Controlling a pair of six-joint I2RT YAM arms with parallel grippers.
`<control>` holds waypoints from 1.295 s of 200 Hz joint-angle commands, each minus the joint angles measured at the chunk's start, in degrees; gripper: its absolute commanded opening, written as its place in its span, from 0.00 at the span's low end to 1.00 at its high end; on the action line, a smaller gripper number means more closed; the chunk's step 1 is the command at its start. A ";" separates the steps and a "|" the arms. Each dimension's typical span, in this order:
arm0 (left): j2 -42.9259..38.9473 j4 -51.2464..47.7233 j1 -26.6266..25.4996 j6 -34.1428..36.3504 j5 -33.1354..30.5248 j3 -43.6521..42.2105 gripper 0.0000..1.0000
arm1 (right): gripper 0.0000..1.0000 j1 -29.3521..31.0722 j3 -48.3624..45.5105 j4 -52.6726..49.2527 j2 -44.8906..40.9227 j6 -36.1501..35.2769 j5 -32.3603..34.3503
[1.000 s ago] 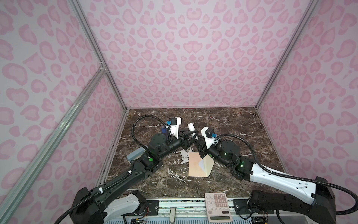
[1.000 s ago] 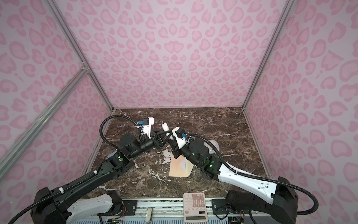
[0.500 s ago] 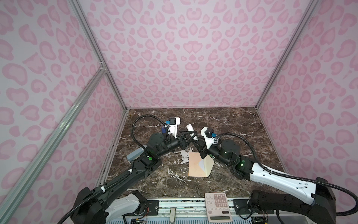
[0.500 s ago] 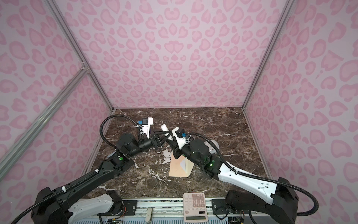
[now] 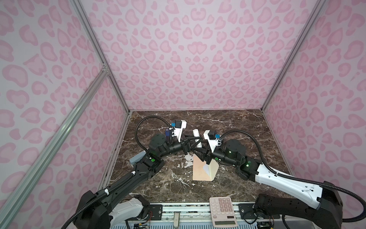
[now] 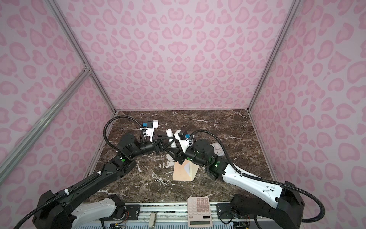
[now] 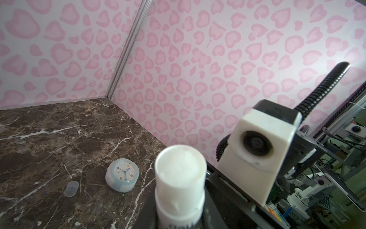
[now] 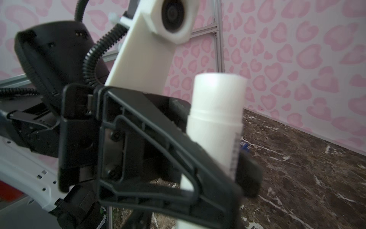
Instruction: Place the letter into the envelope and seal it
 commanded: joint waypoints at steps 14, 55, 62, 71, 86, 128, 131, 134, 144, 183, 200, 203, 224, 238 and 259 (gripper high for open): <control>-5.74 -7.42 -1.13 4.44 -17.67 0.18 0.04 | 0.66 3.94 -3.59 -0.14 -1.16 -9.78 18.82; -7.46 -9.73 -5.56 6.33 -28.96 0.45 0.04 | 0.62 11.89 -7.13 12.06 1.12 -17.14 38.79; -6.86 -9.69 -6.17 6.42 -29.41 0.73 0.04 | 0.61 12.98 -7.15 14.15 1.84 -18.69 40.94; -6.24 -9.55 -6.99 6.38 -30.14 0.97 0.04 | 0.60 14.07 -6.93 16.96 2.92 -20.91 43.77; -5.41 -8.85 -7.99 6.25 -30.76 1.26 0.04 | 0.60 15.34 -6.50 20.75 4.44 -23.66 47.12; -3.80 -8.21 -8.89 6.07 -30.83 2.28 0.04 | 0.58 15.54 -4.30 22.20 6.89 -25.22 50.15; -3.74 -8.23 -8.90 6.07 -30.88 2.32 0.04 | 0.57 15.54 -4.32 22.48 6.96 -25.43 50.31; -3.70 -8.23 -8.93 6.07 -30.82 2.42 0.04 | 0.57 15.54 -4.29 22.75 7.08 -25.56 50.41; -3.54 -8.18 -9.03 6.07 -30.96 2.47 0.04 | 0.54 15.48 -4.03 22.94 7.35 -25.81 51.03; -3.17 -8.31 -9.32 6.33 -30.94 2.87 0.04 | 0.45 15.47 -3.36 21.67 8.07 -25.89 50.45; -3.00 -8.21 -9.33 6.25 -30.74 2.77 0.04 | 0.39 15.47 -3.41 21.67 8.22 -25.90 50.04; -3.00 -8.26 -9.30 6.25 -30.75 2.84 0.04 | 0.38 15.45 -3.37 21.70 8.26 -25.76 50.01; -2.60 -8.24 -9.40 6.25 -30.37 2.95 0.04 | 0.34 15.49 -3.10 21.69 8.51 -25.70 49.98; -2.47 -8.23 -9.40 6.25 -30.06 3.15 0.04 | 0.31 15.46 -3.11 21.67 8.42 -25.70 49.67; -2.06 -8.21 -9.39 6.07 -29.67 3.13 0.04 | 0.27 15.46 -2.94 21.45 8.31 -25.48 49.51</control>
